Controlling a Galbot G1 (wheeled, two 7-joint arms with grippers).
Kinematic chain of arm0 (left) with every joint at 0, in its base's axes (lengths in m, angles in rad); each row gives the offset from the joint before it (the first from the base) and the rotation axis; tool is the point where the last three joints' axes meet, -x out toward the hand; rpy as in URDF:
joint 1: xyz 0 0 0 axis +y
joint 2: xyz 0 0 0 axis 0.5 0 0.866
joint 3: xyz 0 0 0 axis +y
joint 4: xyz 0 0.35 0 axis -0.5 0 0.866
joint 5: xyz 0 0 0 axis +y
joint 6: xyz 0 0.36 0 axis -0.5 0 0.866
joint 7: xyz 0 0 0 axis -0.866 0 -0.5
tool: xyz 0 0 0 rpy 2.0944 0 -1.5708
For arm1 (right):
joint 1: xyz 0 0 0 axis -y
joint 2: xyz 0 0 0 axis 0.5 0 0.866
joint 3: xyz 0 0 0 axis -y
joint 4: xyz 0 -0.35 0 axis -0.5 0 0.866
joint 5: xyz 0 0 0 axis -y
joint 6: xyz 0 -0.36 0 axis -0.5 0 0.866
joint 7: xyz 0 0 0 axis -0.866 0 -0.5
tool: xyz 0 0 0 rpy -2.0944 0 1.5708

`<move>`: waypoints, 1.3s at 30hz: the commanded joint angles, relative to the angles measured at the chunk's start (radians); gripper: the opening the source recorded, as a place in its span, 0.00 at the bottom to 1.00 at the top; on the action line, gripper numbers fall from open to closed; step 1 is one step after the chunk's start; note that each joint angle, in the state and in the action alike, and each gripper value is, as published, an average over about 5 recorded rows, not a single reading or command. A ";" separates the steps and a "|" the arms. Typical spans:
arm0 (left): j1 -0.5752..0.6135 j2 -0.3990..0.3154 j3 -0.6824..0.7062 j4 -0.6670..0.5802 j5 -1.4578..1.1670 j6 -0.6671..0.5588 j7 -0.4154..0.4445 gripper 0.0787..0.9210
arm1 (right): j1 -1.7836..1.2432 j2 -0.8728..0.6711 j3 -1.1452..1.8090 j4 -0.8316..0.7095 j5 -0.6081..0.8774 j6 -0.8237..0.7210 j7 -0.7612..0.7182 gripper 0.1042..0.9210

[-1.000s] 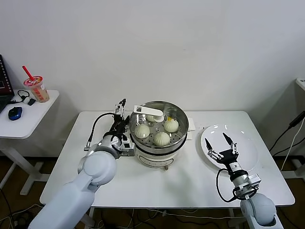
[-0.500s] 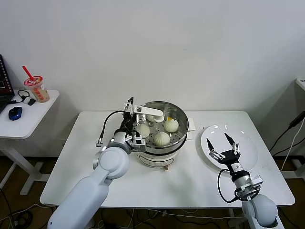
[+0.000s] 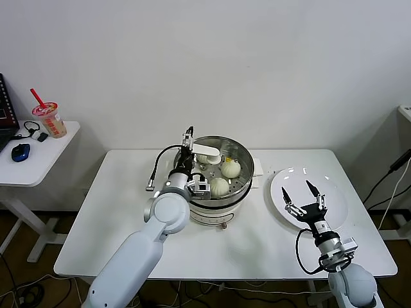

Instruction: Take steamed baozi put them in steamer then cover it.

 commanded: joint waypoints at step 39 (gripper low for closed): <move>0.028 -0.008 -0.060 0.007 0.153 -0.133 -0.052 0.12 | 0.037 0.015 0.007 -0.050 -0.009 0.007 -0.021 0.88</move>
